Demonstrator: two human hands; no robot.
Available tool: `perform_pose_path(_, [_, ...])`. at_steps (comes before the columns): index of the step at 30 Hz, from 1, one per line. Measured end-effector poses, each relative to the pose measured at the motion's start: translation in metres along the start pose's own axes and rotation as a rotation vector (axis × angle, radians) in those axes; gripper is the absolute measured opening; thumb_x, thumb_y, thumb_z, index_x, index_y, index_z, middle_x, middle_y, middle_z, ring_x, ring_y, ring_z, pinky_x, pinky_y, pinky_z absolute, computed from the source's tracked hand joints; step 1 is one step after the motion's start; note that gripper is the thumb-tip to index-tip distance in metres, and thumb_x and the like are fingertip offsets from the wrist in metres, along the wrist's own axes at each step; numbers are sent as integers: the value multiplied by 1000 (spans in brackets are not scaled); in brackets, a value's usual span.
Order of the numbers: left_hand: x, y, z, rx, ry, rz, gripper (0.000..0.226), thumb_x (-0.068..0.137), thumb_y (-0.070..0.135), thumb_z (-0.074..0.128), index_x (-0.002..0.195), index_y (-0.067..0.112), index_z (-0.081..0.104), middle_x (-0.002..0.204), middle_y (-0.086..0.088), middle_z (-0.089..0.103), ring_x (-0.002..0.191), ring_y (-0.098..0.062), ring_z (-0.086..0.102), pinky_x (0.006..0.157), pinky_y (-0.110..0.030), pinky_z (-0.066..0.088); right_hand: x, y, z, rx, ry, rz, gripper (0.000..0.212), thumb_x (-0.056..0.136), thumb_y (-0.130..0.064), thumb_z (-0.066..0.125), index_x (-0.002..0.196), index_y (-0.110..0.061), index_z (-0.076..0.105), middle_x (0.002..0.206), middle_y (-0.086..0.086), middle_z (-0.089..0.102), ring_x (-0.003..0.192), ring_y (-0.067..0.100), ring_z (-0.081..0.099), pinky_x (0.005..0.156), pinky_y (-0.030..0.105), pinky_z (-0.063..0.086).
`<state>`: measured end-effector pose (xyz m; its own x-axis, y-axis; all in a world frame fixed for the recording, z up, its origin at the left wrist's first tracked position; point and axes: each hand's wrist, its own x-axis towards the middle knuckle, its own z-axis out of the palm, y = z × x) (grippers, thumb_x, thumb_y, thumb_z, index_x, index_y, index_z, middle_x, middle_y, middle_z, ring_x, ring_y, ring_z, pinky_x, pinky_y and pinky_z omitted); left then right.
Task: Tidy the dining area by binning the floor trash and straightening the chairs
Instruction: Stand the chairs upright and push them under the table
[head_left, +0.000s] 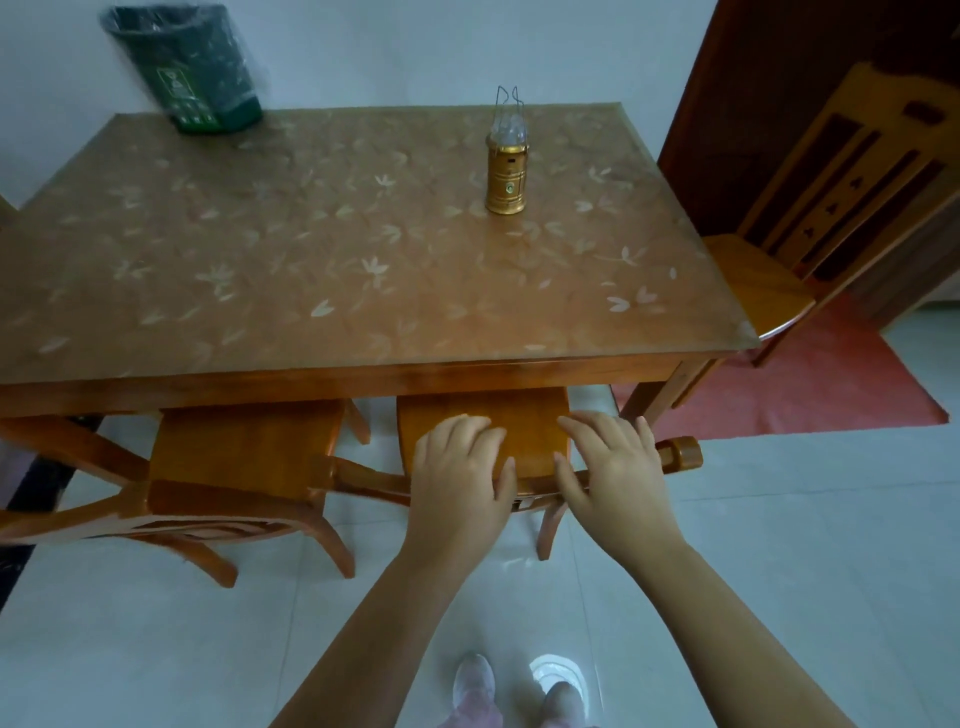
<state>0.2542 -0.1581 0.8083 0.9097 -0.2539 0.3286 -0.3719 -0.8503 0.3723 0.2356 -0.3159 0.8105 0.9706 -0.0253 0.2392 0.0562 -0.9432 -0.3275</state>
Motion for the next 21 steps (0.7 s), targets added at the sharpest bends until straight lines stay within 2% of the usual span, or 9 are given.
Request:
perform_pose_path(5, [15, 18, 7, 8, 18, 95, 31, 77, 30, 58, 98, 11, 70, 101, -8, 70, 98, -28, 64, 86, -44, 48, -8, 13, -16, -58, 59, 78, 44, 83, -35, 37, 106, -11, 65, 108, 7, 66, 103, 27, 60, 95, 54, 39])
perform_pose_path(9, [28, 51, 19, -17, -8, 148, 29, 75, 28, 58, 95, 12, 71, 99, -6, 70, 96, -26, 64, 84, -42, 49, -17, 41, -32, -65, 132, 129, 39, 82, -31, 40, 104, -10, 64, 107, 8, 65, 98, 28, 60, 92, 52, 42])
perform_pose_path(14, [50, 109, 41, -39, -34, 288, 26, 72, 26, 60, 91, 13, 71, 95, -5, 71, 93, -24, 65, 79, -39, 52, -26, 92, -60, -107, 257, 211, 34, 82, -29, 44, 100, -8, 64, 104, 10, 66, 92, 30, 60, 91, 37, 29])
perform_pose_path(18, [69, 168, 76, -67, -85, 355, 28, 74, 25, 59, 96, 12, 70, 99, -6, 70, 96, -26, 64, 81, -39, 50, -35, 152, -82, -119, 290, 284, 36, 82, -29, 43, 103, -8, 63, 104, 10, 65, 96, 31, 60, 93, 43, 29])
perform_pose_path(21, [83, 227, 103, -74, -103, 400, 29, 73, 25, 59, 96, 12, 70, 99, -5, 70, 96, -25, 64, 80, -38, 51, -42, 209, -103, -143, 303, 336, 37, 82, -29, 42, 103, -7, 64, 107, 11, 65, 97, 32, 60, 93, 50, 36])
